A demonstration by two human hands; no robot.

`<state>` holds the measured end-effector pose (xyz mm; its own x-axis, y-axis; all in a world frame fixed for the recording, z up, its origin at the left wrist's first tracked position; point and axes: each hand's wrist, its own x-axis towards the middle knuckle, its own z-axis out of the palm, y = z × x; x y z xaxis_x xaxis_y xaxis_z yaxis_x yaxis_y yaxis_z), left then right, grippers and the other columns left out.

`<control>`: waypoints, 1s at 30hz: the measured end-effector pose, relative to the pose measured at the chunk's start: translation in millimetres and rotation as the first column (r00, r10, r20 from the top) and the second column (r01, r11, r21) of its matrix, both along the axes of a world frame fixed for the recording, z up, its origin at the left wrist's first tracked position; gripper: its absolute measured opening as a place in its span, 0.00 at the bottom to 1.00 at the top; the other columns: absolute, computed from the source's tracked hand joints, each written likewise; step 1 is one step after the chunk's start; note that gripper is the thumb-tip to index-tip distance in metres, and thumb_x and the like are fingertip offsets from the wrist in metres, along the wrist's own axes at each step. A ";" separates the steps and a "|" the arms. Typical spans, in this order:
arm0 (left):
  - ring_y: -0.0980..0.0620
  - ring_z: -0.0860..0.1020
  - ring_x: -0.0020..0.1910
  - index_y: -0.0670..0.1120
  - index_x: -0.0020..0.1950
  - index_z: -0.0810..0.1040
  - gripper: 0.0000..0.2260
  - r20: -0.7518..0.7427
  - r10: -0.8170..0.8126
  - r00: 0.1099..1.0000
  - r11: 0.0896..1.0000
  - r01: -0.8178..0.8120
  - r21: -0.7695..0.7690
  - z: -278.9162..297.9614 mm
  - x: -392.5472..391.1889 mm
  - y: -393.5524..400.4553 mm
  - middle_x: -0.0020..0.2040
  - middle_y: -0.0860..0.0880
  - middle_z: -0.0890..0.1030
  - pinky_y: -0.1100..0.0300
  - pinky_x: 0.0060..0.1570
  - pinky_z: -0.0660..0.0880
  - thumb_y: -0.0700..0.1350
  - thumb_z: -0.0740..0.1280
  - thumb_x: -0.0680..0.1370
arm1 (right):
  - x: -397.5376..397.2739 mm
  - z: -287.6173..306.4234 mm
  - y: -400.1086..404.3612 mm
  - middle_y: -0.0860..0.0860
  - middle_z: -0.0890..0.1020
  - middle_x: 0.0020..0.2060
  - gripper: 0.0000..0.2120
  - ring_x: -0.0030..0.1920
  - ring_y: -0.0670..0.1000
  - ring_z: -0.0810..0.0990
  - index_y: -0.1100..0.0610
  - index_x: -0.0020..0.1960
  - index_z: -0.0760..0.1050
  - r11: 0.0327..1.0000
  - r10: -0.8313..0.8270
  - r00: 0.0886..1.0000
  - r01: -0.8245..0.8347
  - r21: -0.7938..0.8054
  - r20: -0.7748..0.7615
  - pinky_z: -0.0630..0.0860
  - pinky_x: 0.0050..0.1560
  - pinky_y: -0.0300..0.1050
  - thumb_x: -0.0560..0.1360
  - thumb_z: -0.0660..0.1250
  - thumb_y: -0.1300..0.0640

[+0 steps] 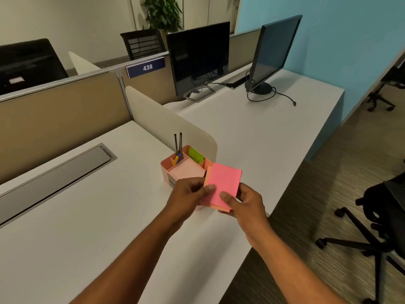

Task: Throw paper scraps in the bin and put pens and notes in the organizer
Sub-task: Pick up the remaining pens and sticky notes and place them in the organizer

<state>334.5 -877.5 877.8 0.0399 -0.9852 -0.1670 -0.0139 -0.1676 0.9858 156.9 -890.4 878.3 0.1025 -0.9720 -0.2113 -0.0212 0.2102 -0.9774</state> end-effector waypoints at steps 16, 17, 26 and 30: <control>0.49 0.87 0.48 0.48 0.54 0.90 0.09 0.143 0.346 0.927 0.938 -0.346 -0.025 -3.1 18.6 8.7 0.47 0.52 0.89 0.46 0.52 0.85 0.50 0.77 0.77 | -10.0 35.9 -90.2 0.55 0.87 0.39 0.06 0.37 0.57 0.88 0.54 0.42 0.86 0.971 -0.030 0.984 -0.012 -0.238 -0.173 0.86 0.38 0.51 0.73 0.77 0.64; 0.51 0.87 0.48 0.48 0.55 0.90 0.09 0.169 0.380 0.909 0.925 -0.378 -0.045 -3.9 21.9 9.8 0.49 0.53 0.89 0.49 0.51 0.85 0.50 0.76 0.78 | -12.2 37.3 -98.4 0.56 0.87 0.40 0.05 0.36 0.56 0.88 0.54 0.43 0.86 0.967 -0.071 0.985 0.028 -0.254 -0.159 0.86 0.39 0.51 0.73 0.77 0.63; 0.58 0.85 0.46 0.46 0.59 0.87 0.12 0.199 0.609 0.768 0.793 -0.594 -0.135 -10.0 42.9 21.9 0.51 0.52 0.88 0.68 0.42 0.77 0.51 0.75 0.79 | 4.0 -4.6 -135.7 0.54 0.86 0.48 0.06 0.42 0.52 0.88 0.59 0.53 0.85 0.886 -0.386 0.905 0.309 -0.346 -0.179 0.88 0.41 0.49 0.76 0.76 0.61; 0.59 0.85 0.47 0.46 0.61 0.87 0.13 0.175 0.613 0.770 0.790 -0.603 -0.110 -11.5 43.1 22.5 0.52 0.53 0.88 0.68 0.42 0.78 0.51 0.75 0.79 | 20.2 -27.6 -139.0 0.53 0.86 0.46 0.05 0.41 0.53 0.87 0.58 0.51 0.85 0.900 -0.340 0.898 0.224 -0.375 -0.279 0.87 0.41 0.52 0.76 0.76 0.59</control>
<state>377.6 -855.0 866.2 0.6595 -0.7501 -0.0482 -0.1122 -0.1616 0.9804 177.1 -1029.4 850.7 -0.2055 -0.9673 0.1489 -0.3415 -0.0717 -0.9371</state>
